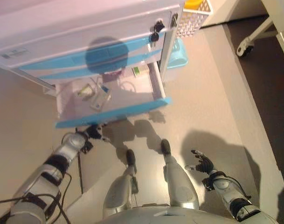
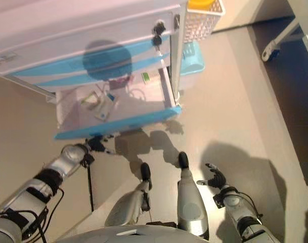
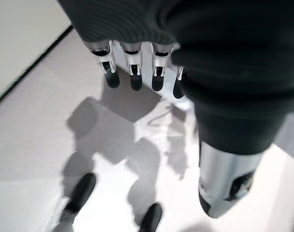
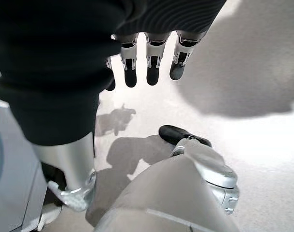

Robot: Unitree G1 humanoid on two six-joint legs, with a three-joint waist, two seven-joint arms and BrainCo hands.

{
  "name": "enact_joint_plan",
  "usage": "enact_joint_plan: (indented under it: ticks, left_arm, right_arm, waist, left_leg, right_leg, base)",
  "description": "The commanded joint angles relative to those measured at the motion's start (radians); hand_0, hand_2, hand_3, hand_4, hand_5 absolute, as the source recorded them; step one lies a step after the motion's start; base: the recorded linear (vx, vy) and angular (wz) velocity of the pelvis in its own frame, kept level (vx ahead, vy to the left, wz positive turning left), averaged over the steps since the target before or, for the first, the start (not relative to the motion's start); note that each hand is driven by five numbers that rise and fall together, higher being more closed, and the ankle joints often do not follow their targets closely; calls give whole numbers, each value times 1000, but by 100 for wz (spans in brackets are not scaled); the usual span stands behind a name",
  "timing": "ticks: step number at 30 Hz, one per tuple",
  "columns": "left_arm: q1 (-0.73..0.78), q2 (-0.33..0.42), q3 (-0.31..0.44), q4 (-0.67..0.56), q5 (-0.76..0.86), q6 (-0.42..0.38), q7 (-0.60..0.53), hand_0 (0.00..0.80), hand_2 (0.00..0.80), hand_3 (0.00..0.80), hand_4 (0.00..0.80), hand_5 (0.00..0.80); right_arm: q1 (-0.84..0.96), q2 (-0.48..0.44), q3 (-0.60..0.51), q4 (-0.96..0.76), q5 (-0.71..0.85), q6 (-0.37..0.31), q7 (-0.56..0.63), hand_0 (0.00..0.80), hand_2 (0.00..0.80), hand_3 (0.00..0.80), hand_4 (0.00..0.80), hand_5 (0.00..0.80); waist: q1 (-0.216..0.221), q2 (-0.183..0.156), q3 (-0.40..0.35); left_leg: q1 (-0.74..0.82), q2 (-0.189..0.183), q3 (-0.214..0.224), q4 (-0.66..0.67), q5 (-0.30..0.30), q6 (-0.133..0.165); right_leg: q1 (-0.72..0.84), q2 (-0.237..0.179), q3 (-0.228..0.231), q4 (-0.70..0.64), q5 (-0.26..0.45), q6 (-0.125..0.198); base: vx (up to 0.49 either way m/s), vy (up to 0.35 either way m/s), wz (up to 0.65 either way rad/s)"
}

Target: Open the drawer and pick up the medicine

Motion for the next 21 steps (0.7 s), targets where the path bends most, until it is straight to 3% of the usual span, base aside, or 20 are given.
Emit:
enact_joint_plan:
  ticks: [1,7,10,16,21]
  left_arm:
    - [-183,103,100,38,-131,17,5,0,0,0,0,0]
    - [-430,179,121,176,-231,43,84,0,0,0,0,0]
    - [-510,191,140,263,-237,3,161,0,0,0,0,0]
    - [-564,225,171,345,-205,-118,315,0,0,0,0,0]
    - [-502,208,203,295,-229,-104,280,0,0,0,0,0]
  right_arm:
    - [22,-43,47,-65,35,-29,-19,0,0,0,0,0]
    - [17,-70,53,-145,66,-34,-86,0,0,0,0,0]
    - [18,-72,44,-152,62,-40,-116,0,0,0,0,0]
    - [43,-77,46,-143,78,-49,-124,0,0,0,0,0]
    - [62,-61,38,-145,66,-53,-126,0,0,0,0,0]
  waist:
    - [-46,-18,-23]
    - [-83,-47,0]
    - [-95,-57,-3]
    - [-100,-72,-21]
    - [-91,-69,-28]
  left_leg:
    - [-165,-29,-20,213,-82,58]
    - [-309,-36,-9,423,-159,72]
    - [-372,-35,-13,521,-206,81]
    - [-430,-34,-20,597,-244,93]
    - [-440,-39,-27,619,-261,95]
  right_leg:
    - [-96,29,7,161,-51,-26]
    - [-221,41,13,299,-95,-48]
    - [-279,54,12,386,-133,-64]
    - [-344,84,24,467,-169,-83]
    - [-352,99,26,497,-189,-91]
  base:
    - [-31,30,-2]
    - [-44,34,0]
    - [-21,16,3]
    - [-1,-14,-12]
    - [-11,-35,1]
